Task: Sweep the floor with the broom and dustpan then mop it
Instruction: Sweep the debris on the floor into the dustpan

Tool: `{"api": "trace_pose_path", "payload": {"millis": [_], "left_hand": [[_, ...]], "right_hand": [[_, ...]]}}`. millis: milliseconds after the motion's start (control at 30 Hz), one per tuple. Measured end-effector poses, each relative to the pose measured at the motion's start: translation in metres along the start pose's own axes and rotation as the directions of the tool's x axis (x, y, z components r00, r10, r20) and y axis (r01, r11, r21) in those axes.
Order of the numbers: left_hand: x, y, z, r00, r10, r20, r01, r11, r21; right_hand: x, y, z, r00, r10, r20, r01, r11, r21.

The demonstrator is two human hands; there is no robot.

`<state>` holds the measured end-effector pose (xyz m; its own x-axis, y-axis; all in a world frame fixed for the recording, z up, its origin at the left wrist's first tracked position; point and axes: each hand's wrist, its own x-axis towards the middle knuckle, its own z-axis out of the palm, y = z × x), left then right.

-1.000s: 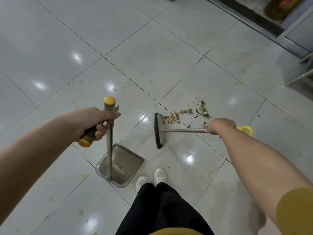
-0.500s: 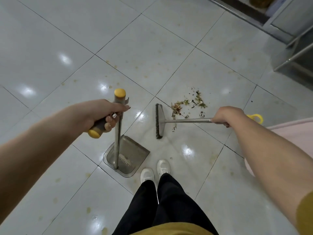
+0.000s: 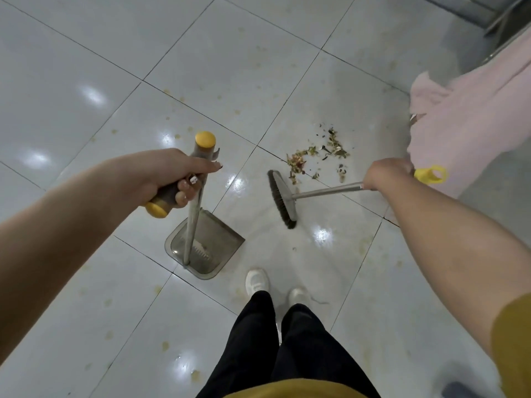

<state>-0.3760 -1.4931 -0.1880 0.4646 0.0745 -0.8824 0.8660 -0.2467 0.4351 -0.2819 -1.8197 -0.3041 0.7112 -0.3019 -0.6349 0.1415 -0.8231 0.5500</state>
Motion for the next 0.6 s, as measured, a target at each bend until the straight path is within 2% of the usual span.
{"api": "trace_pose_path", "payload": {"millis": [133,367,500,600], "left_hand": [[0.001,0.004,0.009,1.0,0.003,-0.009,-0.003,1.0,0.007],[-0.013,0.009,0.047,0.999,0.03,-0.021,-0.03,0.999,-0.01],[-0.024,0.012,0.074,0.998,0.038,-0.043,-0.04,0.998,-0.038],[-0.036,0.015,0.101,0.995,0.053,-0.084,-0.059,0.996,-0.067]], "right_hand": [[0.011,0.005,0.011,0.999,0.022,-0.037,-0.022,1.0,0.008],[0.017,0.054,0.038,0.999,-0.029,-0.025,0.032,0.989,0.146],[0.021,0.093,0.042,0.995,-0.092,0.039,0.084,0.98,0.18],[0.031,0.111,0.053,0.976,-0.164,0.146,0.121,0.957,0.263]]}}
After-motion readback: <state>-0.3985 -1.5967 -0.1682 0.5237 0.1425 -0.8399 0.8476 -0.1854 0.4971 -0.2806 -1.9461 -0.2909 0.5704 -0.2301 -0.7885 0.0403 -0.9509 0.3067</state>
